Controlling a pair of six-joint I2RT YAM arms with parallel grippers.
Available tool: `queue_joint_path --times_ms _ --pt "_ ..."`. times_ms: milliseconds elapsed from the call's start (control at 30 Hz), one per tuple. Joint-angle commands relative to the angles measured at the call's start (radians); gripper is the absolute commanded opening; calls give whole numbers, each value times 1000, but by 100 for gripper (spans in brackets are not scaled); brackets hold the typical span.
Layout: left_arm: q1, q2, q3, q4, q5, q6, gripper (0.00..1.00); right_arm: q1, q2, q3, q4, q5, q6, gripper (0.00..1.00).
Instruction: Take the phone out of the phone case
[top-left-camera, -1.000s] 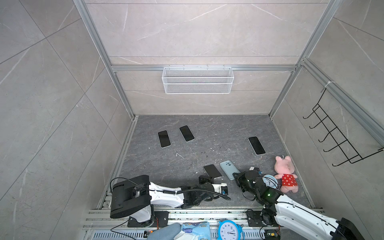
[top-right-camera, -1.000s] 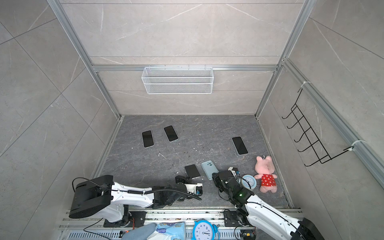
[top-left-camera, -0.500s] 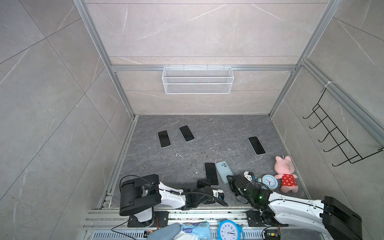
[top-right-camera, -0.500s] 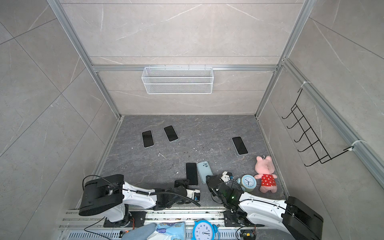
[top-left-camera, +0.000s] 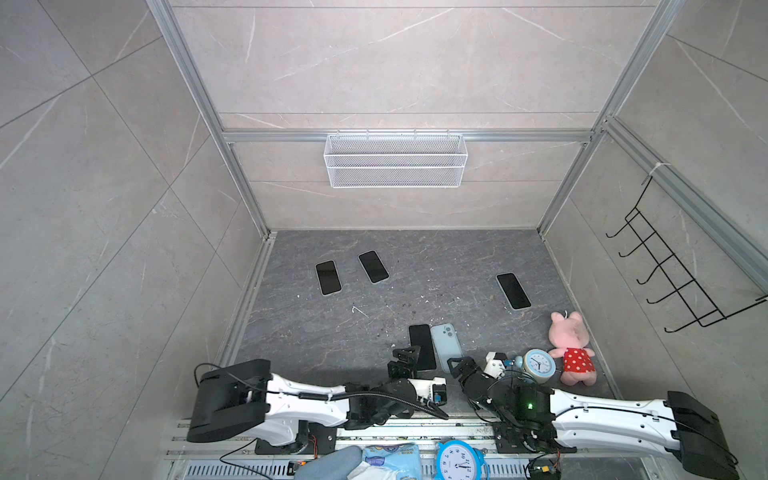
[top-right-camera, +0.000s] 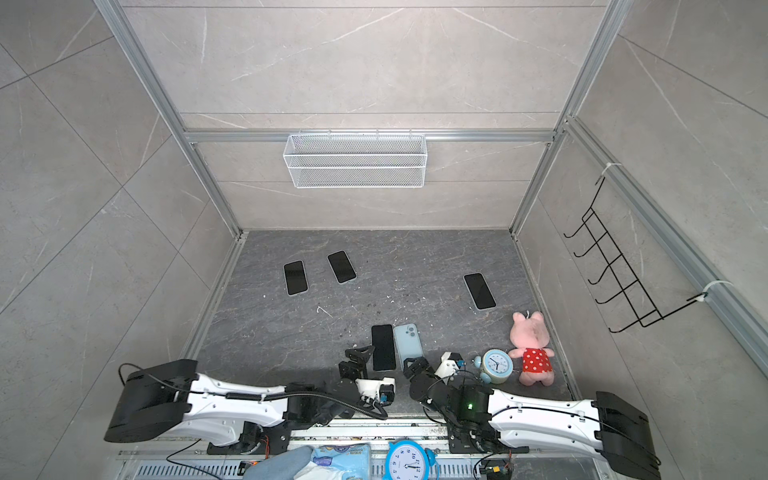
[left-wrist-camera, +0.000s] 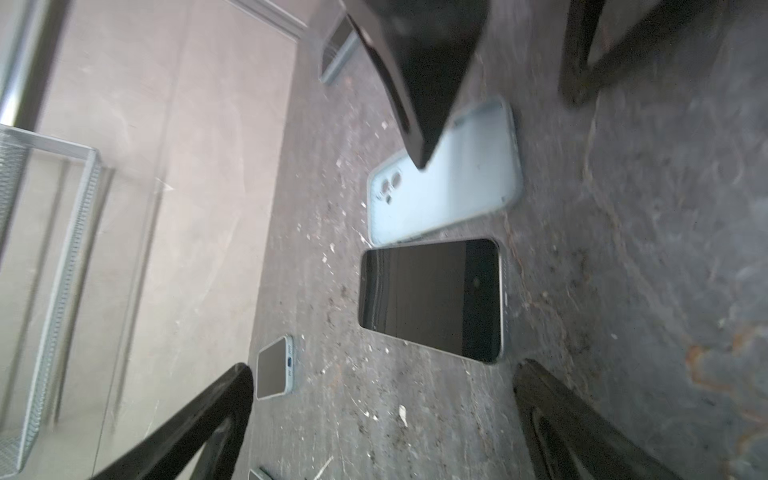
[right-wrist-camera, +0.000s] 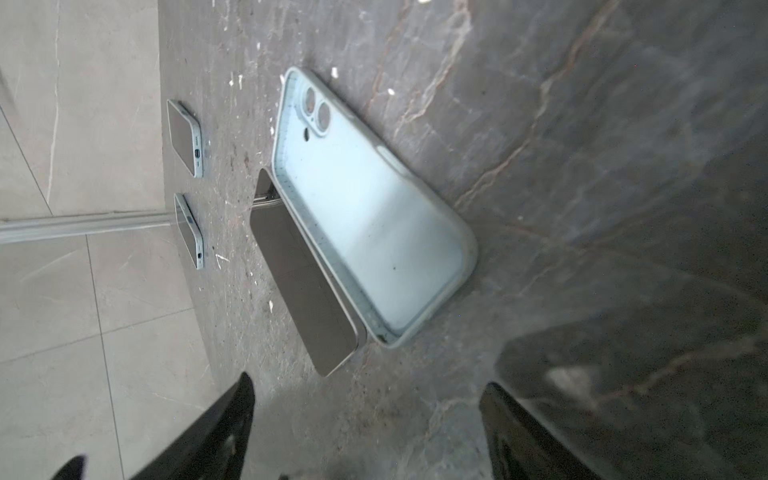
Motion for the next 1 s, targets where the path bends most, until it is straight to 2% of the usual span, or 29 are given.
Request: queue_joint_path --times_ms 0,67,133,200,300,367,433,467,600,700,767,867,967 --pt "-33 -126 47 -54 -72 -158 100 21 -53 101 -291 64 -152 88" --pt "-31 -193 123 -235 -128 -389 100 21 -82 146 -402 92 -232 89" --pt "-30 -248 181 -393 -181 -625 100 22 -108 207 -497 146 -405 92" --pt "-29 -298 175 -461 -161 -797 100 21 -123 266 -669 228 -395 98" --pt "-30 -363 166 -602 -144 -1056 100 16 -143 323 -799 347 -509 100" --pt "-28 -404 154 -696 -154 -1229 100 -11 -133 340 -798 343 -614 100" --pt "-28 -448 135 -762 -134 -1368 100 -79 -110 345 -742 266 -719 100" --pt "-28 -463 127 -775 -118 -1406 100 -125 -98 343 -708 220 -760 100" --pt "-29 -469 142 -879 -113 -1532 99 -390 -20 300 -453 -102 -962 100" --pt "-29 -403 212 -1029 -143 -1622 99 -524 105 302 -346 -235 -1042 99" --pt "-31 -350 256 -1088 -151 -1643 99 -583 210 322 -298 -310 -1082 93" --pt "-31 -264 317 -1144 -172 -1671 99 -626 307 359 -292 -288 -1086 89" --pt "-31 -197 356 -1152 -193 -1675 100 -695 297 361 -268 -253 -1092 94"
